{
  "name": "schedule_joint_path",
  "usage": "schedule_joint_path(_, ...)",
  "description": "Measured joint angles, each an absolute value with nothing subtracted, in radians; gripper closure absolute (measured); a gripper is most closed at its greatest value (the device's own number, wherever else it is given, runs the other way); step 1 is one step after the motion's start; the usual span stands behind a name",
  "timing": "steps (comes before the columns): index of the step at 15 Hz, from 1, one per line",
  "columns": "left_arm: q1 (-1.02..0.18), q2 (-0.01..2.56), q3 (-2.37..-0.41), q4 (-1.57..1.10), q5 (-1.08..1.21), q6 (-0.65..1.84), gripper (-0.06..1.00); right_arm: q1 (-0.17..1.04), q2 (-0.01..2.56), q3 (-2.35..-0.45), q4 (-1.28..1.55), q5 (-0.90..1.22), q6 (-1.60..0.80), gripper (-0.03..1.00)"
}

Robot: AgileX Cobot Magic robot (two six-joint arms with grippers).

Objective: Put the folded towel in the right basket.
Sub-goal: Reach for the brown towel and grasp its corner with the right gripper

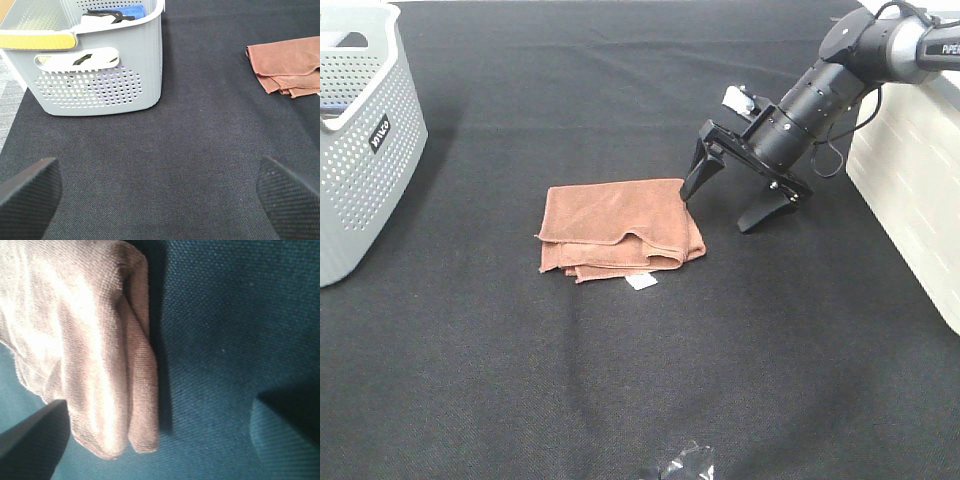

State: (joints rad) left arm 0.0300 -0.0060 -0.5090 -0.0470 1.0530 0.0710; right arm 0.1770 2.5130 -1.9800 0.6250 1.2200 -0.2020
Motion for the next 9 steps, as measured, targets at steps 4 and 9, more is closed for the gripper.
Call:
schedule_joint_path(4, 0.030, -0.006, -0.509, -0.047, 1.053, 0.071, -0.05, 0.296, 2.540, -1.991, 0.673, 1.179, -0.194, 0.02)
schedule_joint_path(9, 0.030, -0.006, -0.509, -0.047, 1.053, 0.071, -0.05, 0.415, 2.572, -2.000, 0.789, 1.105, -0.194, 0.05)
